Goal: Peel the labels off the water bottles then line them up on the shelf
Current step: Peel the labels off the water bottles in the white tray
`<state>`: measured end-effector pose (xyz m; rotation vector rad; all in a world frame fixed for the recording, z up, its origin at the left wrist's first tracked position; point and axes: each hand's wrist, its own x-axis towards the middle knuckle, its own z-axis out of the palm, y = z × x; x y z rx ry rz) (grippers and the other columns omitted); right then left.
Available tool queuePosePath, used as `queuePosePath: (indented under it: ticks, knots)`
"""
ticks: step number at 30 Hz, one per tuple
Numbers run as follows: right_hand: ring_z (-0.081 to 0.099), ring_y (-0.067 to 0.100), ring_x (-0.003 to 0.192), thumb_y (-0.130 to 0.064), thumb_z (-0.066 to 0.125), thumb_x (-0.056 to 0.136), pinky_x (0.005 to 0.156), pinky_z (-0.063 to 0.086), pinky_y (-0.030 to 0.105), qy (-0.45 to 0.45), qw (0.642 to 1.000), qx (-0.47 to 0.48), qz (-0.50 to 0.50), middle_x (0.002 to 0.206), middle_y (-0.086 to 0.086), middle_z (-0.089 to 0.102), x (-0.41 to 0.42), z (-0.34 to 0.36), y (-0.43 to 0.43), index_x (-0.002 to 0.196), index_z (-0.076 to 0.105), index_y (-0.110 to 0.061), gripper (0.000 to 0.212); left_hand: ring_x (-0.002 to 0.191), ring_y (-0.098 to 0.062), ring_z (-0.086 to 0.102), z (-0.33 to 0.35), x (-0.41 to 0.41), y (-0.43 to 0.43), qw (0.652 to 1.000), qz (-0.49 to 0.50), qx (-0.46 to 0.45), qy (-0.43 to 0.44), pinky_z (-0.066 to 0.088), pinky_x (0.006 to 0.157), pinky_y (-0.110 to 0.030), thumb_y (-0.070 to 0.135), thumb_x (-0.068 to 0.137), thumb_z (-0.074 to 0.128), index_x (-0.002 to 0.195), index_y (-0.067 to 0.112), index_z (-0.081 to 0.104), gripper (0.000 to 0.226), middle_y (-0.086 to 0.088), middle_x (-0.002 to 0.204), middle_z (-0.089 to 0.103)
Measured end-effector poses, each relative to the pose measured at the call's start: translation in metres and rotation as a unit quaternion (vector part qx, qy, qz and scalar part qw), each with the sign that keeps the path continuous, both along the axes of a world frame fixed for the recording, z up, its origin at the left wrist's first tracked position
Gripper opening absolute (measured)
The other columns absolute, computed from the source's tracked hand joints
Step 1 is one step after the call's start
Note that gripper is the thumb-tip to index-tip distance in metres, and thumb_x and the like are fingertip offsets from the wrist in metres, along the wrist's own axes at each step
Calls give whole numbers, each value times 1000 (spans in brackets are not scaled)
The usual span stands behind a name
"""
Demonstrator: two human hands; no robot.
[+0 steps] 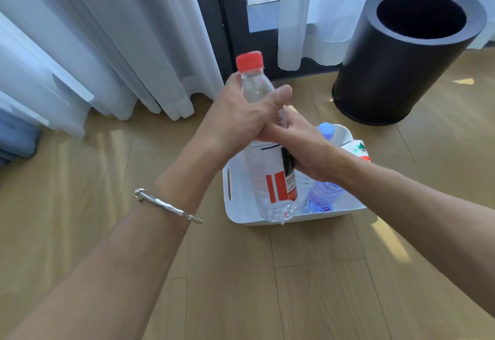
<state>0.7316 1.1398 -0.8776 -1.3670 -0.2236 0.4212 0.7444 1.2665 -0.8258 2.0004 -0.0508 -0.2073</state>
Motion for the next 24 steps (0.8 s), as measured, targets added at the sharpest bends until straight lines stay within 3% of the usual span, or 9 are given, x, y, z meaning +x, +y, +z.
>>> queuePosePath:
  ticks: [5,8,10,12,13,15,17,21,24]
  knots:
    - [64,18,110,-31,62,85,91,52,40,23,997,-5,70,119,4,63,5,12,1,132,42,-14,54,80,-13,69,12,3,20,998,-12,-67,-11,53,66,-28,36,85,65,100,19,59,24,1,91,68]
    - [53,12,126,-64,61,80,100,44,52,7,994,-53,93,136,-3,55,12,17,-3,138,40,-26,73,80,-14,68,26,4,34,995,-68,-58,-42,54,69,-26,31,81,62,99,16,59,23,1,86,66]
    - [50,9,128,-71,43,84,106,37,52,-5,993,-76,90,135,-5,57,13,17,-1,135,46,-30,66,83,-17,68,30,3,42,994,-86,-58,-43,56,73,-28,30,80,61,103,16,59,27,0,87,65]
    - [58,10,115,-55,31,93,99,41,41,-10,994,-89,62,122,2,65,13,17,0,126,54,-22,52,95,-31,67,32,1,47,991,-102,-82,-29,57,84,-41,28,79,59,101,18,59,24,-14,97,64]
    - [61,8,101,-41,35,94,87,43,33,-20,994,-98,48,110,1,68,13,17,0,119,55,-17,40,97,-34,66,33,0,48,990,-108,-91,-26,55,88,-44,27,79,59,101,19,59,24,-17,100,62]
    - [56,3,74,-11,46,85,68,39,26,-43,993,-106,34,86,-5,63,13,15,0,105,51,-14,20,92,-28,66,33,-2,48,989,-112,-97,-30,55,86,-41,28,77,60,102,21,60,26,-13,97,62]
    - [53,1,62,8,47,83,61,35,25,-47,994,-84,45,77,-5,59,11,15,0,102,46,-12,28,88,-22,66,33,-4,45,987,-115,-100,-41,55,82,-37,34,72,64,102,21,61,33,-8,93,63]
    - [54,26,82,15,48,89,73,42,39,-18,989,-68,127,97,9,63,6,13,-1,127,45,-4,43,81,-23,62,31,-7,39,987,-110,-109,-50,54,77,-39,40,67,60,99,18,63,39,-14,91,60]
    - [54,26,86,8,54,86,80,42,45,-33,981,-85,171,98,8,64,4,16,-1,111,58,-15,34,80,-26,61,30,-8,37,986,-110,-118,-43,54,76,-42,39,66,59,98,15,63,41,-15,89,60]
